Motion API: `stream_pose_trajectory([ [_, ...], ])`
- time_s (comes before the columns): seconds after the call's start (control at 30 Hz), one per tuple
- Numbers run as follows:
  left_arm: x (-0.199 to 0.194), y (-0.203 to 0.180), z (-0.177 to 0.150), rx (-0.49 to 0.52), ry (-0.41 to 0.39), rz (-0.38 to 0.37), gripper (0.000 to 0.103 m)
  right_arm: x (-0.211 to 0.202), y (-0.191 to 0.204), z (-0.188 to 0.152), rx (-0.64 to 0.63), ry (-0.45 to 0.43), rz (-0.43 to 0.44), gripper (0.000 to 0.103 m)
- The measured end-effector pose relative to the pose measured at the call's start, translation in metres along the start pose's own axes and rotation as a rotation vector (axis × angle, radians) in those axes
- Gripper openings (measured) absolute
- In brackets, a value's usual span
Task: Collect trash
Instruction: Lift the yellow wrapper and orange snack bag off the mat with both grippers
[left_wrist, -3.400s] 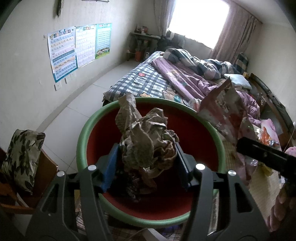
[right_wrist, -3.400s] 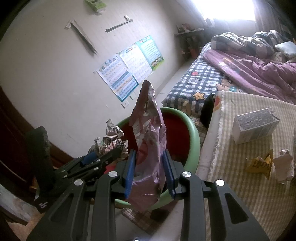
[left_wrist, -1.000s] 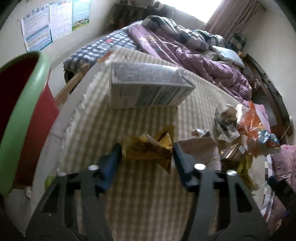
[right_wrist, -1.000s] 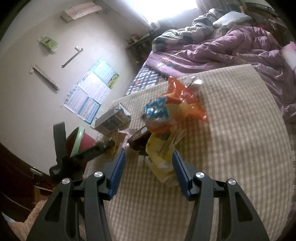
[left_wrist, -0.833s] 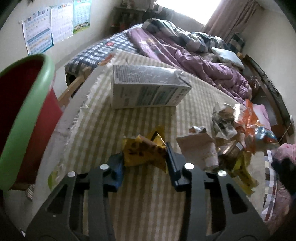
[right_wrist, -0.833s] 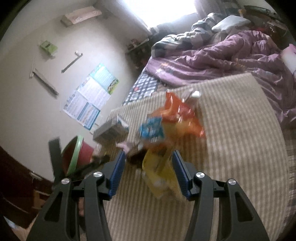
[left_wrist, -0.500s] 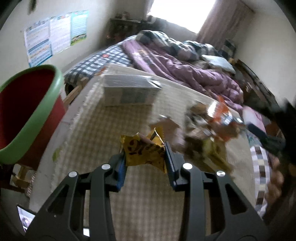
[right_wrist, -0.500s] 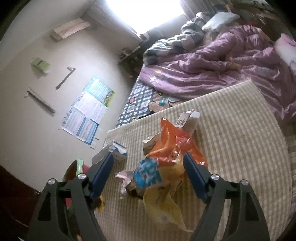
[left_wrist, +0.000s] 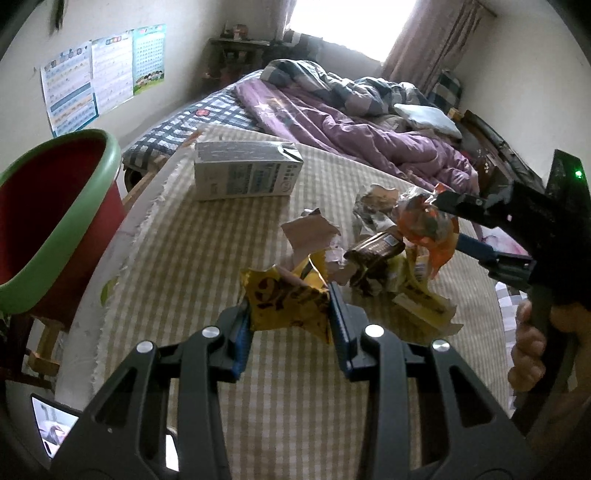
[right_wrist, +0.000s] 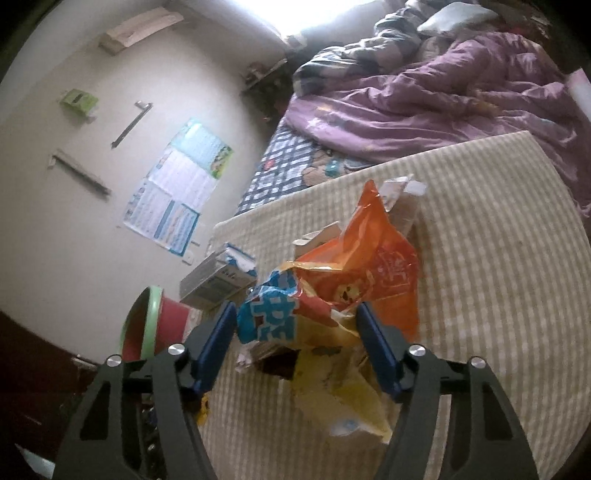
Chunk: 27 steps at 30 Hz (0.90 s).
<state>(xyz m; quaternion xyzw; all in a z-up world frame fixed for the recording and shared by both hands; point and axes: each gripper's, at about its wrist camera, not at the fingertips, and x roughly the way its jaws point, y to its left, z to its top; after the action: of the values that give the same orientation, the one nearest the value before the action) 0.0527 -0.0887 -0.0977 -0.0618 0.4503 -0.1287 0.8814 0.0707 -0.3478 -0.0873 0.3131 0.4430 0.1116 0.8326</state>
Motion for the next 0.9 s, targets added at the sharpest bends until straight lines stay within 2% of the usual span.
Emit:
stream_pose_trajectory([
  [0.5,-0.004,0.009,0.002,-0.021,-0.014,-0.002,0.035,-0.038,0.027,-0.01,-0.093,-0.077,0.068,0.063],
  [0.9,-0.009,0.008,0.003,-0.021,-0.028,-0.007,0.035,-0.038,0.04,-0.026,-0.143,-0.065,0.089,0.063],
])
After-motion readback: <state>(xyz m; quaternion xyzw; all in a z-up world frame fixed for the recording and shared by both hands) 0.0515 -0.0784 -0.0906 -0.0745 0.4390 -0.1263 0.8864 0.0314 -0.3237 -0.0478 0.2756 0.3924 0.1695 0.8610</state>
